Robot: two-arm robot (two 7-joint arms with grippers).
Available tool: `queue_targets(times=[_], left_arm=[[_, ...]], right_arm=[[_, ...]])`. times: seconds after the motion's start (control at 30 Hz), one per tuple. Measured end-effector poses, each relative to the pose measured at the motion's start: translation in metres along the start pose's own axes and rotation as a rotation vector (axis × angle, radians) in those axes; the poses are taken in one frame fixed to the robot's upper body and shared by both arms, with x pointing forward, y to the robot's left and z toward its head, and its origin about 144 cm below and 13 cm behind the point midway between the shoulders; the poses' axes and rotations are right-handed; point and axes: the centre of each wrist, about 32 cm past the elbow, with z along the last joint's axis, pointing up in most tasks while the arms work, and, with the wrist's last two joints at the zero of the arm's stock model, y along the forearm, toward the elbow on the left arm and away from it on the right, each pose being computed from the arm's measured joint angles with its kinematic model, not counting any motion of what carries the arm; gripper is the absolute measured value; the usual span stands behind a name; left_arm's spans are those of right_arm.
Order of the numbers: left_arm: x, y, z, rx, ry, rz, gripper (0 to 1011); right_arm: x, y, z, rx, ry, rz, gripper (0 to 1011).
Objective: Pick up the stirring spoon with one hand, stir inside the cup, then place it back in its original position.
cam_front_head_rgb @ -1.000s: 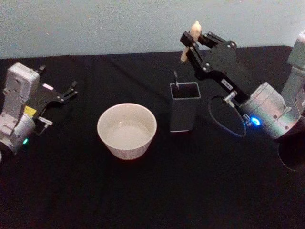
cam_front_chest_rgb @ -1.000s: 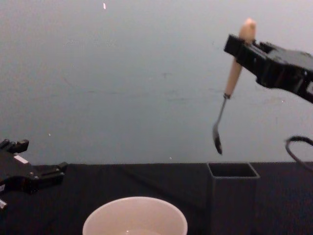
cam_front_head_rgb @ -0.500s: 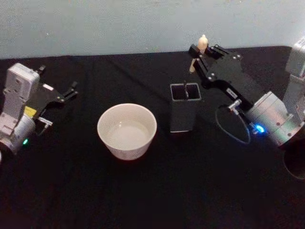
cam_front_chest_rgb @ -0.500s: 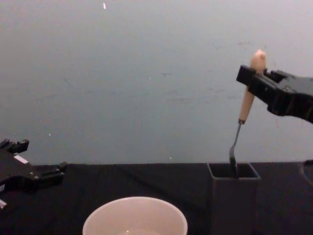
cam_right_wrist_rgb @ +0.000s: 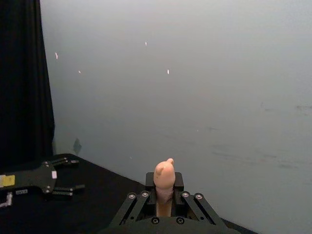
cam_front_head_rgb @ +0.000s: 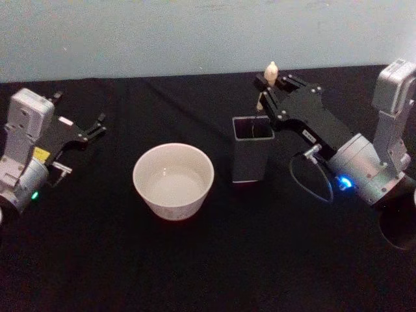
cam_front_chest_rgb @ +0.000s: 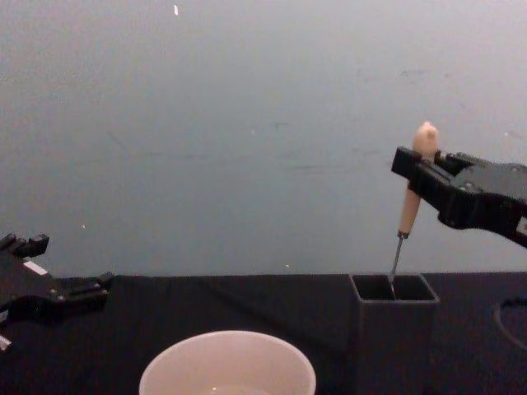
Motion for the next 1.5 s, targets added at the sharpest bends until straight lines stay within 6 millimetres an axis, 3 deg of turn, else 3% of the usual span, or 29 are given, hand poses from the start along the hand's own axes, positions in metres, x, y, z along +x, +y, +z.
queue_targets(times=[0.9, 1.5], left_arm=[[0.0, 0.0, 0.0, 0.0, 0.0, 0.0, 1001], [0.0, 0.0, 0.0, 0.0, 0.0, 0.0, 1001]], right_arm=[[-0.023, 0.004, -0.028, -0.126, -0.03, -0.094, 213], [-0.025, 0.005, -0.031, -0.146, -0.049, -0.1, 212]])
